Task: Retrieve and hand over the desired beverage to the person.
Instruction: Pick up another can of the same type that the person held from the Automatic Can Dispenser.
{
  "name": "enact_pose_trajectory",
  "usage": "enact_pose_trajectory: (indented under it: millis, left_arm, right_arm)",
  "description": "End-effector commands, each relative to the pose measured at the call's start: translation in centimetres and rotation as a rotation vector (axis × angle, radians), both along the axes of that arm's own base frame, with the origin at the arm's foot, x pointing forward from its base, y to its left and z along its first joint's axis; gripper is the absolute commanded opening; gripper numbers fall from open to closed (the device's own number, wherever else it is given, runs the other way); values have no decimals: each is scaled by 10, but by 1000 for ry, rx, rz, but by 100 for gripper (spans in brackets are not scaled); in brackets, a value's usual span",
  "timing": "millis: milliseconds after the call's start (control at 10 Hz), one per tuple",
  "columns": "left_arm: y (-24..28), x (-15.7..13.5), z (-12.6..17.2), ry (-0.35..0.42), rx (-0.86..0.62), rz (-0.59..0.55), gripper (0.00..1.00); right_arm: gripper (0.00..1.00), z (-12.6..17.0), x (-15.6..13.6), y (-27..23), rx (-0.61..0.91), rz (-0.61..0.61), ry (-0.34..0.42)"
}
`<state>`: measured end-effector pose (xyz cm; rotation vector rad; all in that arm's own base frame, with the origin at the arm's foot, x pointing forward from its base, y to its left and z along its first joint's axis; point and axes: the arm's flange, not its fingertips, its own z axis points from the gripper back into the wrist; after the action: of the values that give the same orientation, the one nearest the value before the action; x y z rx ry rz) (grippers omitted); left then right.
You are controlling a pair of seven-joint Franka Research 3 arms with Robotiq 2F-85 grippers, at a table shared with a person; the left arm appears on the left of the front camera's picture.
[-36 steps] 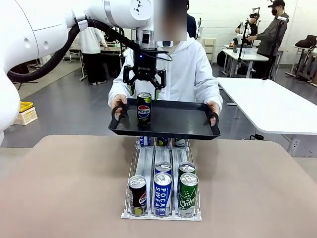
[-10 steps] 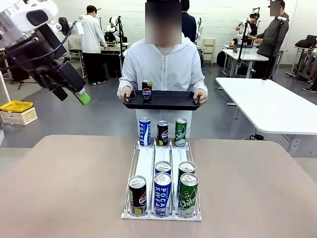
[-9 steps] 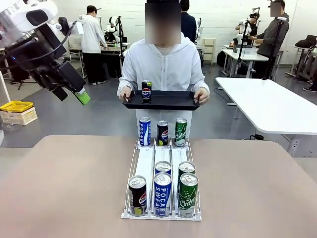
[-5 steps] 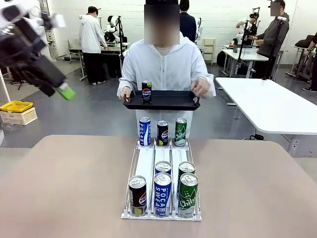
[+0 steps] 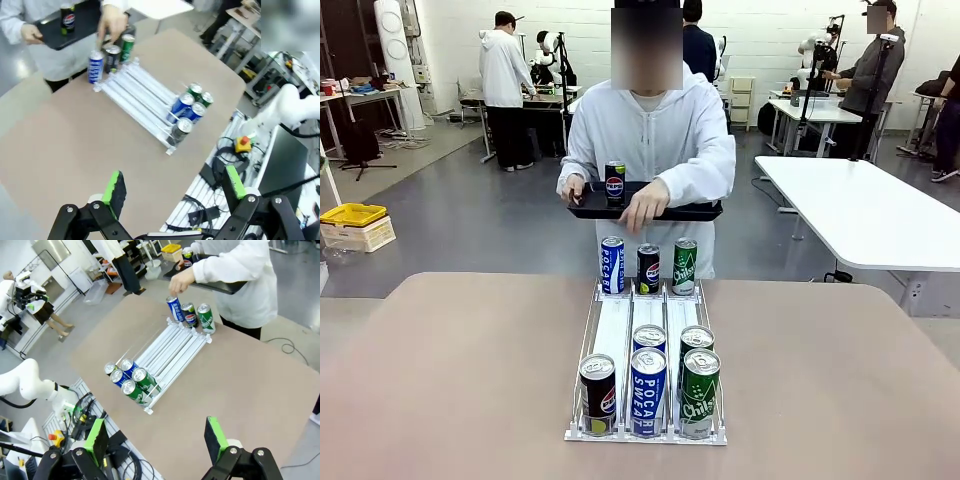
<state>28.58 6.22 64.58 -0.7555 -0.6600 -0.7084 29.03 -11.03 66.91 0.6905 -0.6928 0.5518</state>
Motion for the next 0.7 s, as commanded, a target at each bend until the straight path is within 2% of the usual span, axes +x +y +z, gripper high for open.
enact_pose_trajectory:
  millis: [0, 200, 300, 600]
  left_arm:
    - [8, -2, -8, 37, -41, -86, 100]
    - [6, -8, -4, 45, -36, -104, 100]
    - [9, -7, -9, 34, -40, -69, 100]
    - [9, -7, -9, 34, -40, -69, 100]
  right_arm:
    - [100, 0, 2, 1, 30, 20, -21]
    - [100, 0, 2, 1, 30, 20, -21]
    - [100, 0, 2, 1, 30, 20, -21]
    - [100, 0, 2, 1, 30, 20, -21]
